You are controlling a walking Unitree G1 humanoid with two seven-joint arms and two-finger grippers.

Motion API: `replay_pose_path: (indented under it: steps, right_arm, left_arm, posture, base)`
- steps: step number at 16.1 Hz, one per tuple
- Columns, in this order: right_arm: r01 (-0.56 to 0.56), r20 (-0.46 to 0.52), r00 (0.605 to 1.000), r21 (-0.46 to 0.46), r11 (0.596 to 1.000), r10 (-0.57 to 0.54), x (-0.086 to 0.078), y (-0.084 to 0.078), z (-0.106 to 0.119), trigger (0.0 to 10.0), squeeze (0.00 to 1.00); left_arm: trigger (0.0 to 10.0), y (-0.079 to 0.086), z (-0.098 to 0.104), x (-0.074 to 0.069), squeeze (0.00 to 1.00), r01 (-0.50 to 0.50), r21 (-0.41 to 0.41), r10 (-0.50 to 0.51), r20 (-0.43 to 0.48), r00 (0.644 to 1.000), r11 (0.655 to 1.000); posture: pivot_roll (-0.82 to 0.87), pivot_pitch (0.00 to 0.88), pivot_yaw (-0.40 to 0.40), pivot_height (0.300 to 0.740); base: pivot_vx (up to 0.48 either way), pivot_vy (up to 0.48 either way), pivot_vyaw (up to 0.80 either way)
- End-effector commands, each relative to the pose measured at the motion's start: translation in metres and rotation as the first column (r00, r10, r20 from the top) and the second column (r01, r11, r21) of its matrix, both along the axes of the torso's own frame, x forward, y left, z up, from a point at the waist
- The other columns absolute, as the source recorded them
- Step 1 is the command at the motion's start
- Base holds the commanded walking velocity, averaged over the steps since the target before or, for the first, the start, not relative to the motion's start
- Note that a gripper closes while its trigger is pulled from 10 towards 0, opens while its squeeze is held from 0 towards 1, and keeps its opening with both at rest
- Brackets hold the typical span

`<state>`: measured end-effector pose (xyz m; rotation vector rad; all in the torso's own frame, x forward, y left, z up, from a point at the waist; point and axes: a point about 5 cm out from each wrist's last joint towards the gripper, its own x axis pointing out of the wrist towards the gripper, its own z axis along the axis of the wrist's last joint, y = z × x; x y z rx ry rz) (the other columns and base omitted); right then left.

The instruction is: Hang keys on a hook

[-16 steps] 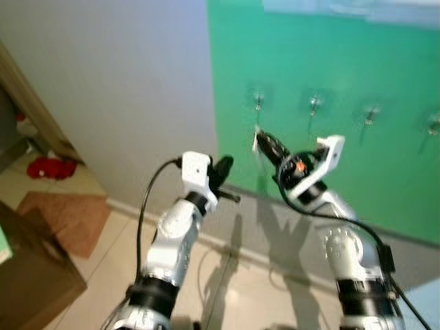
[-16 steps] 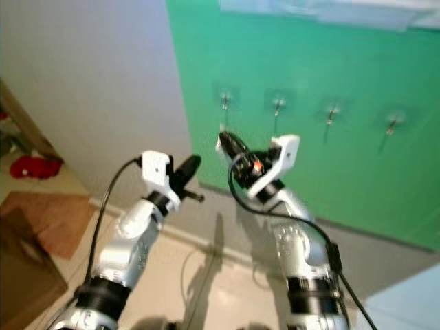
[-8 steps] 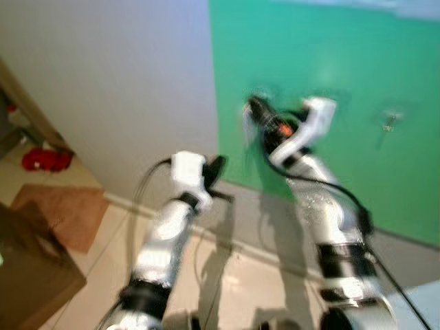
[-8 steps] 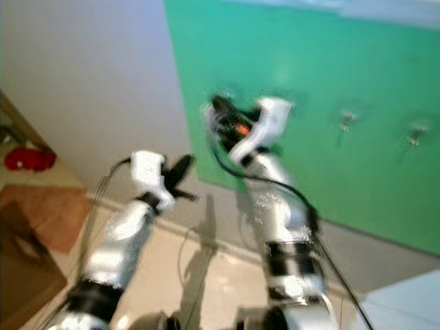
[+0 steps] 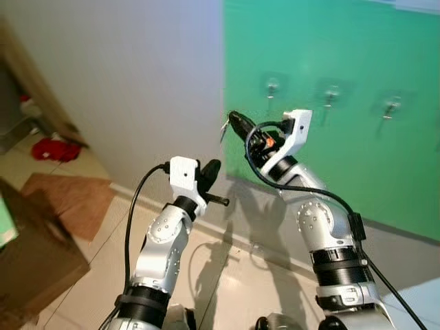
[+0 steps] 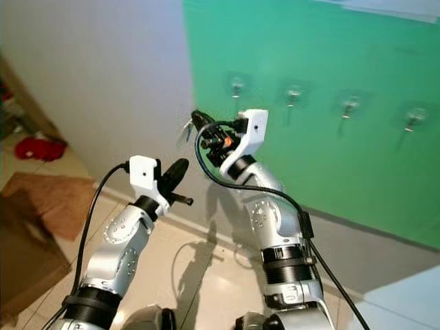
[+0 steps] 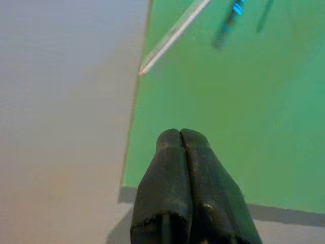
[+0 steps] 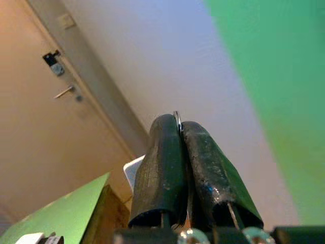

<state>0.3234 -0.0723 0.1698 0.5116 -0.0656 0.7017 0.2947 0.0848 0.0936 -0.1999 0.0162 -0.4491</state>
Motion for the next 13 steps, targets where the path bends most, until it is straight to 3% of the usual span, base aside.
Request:
replay_pose_path:
  steps: [1, 3, 4, 8, 13]
  right_arm:
    - [0.020, -0.020, 1.000, -0.034, 0.999, -0.021, 0.000, -0.003, -0.006, 10.0, 0.00]
    - [0.189, -0.081, 0.979, -0.009, 0.982, -0.189, 0.014, -0.014, -0.008, 10.0, 0.00]
    - [0.207, -0.070, 0.977, 0.054, 0.977, -0.203, 0.019, -0.017, 0.003, 10.0, 0.00]
    - [0.221, -0.048, 0.975, 0.137, 0.966, -0.216, 0.027, -0.023, 0.019, 10.0, 0.00]
    - [0.194, -0.045, 0.981, 0.147, 0.970, -0.189, 0.022, -0.025, 0.015, 10.0, 0.00]
  left_arm:
    - [10.0, -0.001, 0.003, 0.000, 0.00, 0.003, 0.004, -0.003, 0.008, 1.000, 1.000]
    - [10.0, -0.002, 0.005, 0.000, 0.00, 0.004, 0.002, -0.004, 0.010, 1.000, 1.000]
    - [10.0, -0.002, 0.005, 0.000, 0.00, 0.003, 0.002, -0.003, 0.011, 1.000, 1.000]
    - [10.0, 0.001, 0.006, -0.001, 0.00, -0.004, 0.006, 0.004, 0.012, 1.000, 1.000]
    - [10.0, 0.002, 0.006, -0.002, 0.00, -0.008, 0.007, 0.008, 0.012, 1.000, 1.000]
  posture:
    - [0.05, 0.138, 0.034, 0.740]
    - [0.05, 0.142, 0.036, 0.740]
    - [0.05, 0.144, 0.038, 0.740]
    - [0.06, 0.144, 0.037, 0.740]
    - [0.06, 0.146, 0.036, 0.740]
  base:
    - [0.000, 0.000, 0.00]
    - [0.000, 0.000, 0.00]
    - [0.000, 0.000, 0.00]
    - [0.000, 0.000, 0.00]
    - [0.000, 0.000, 0.00]
